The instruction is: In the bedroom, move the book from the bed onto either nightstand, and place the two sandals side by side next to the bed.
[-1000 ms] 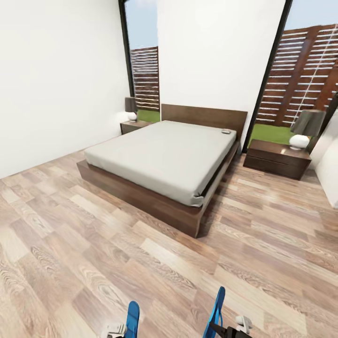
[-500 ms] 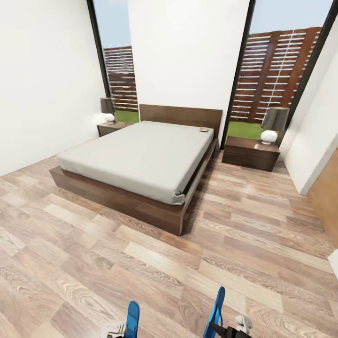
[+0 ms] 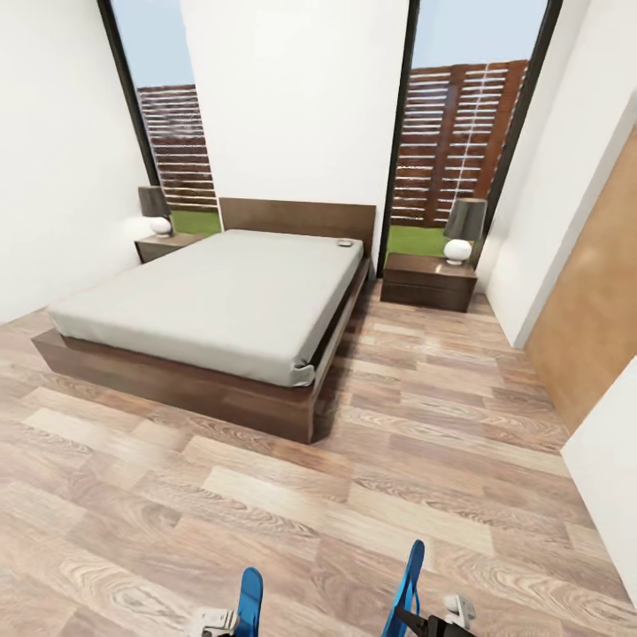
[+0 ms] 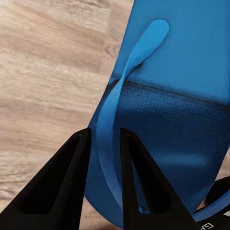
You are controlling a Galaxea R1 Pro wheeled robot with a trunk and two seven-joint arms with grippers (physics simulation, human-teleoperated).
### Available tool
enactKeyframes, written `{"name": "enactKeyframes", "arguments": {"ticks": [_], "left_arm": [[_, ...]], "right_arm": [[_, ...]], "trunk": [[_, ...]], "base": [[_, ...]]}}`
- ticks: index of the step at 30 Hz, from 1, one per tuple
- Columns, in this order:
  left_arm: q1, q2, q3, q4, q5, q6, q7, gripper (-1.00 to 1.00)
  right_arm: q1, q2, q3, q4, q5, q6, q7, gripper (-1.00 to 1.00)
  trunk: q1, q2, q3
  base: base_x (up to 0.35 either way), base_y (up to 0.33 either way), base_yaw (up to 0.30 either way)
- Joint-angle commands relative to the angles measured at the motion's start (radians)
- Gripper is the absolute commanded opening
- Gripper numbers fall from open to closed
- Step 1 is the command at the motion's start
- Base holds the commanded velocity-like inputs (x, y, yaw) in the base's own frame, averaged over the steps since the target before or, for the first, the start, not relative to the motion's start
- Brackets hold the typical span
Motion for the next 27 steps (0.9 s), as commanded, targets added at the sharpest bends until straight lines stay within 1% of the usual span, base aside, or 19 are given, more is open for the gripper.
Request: {"name": "enactKeyframes", "arguments": {"ticks": [1, 27], "left_arm": [[0.0, 0.0, 0.008, 0.001, -0.012, -0.006, 0.0, -1.0], [-0.001, 0.0, 0.008, 0.001, -0.012, -0.006, 0.0, -1.0]], "right_arm": [[-0.002, 0.0, -0.001, 0.004, 0.001, -0.007, 0.003, -1.0], [-0.002, 0.0, -0.002, 0.004, 0.001, -0.007, 0.003, -1.0]], "trunk": [[0.0, 0.0, -0.001], [0.0, 0.0, -0.001]], "base": [[0.0, 0.0, -0.283], [0.0, 0.0, -0.283]]}}
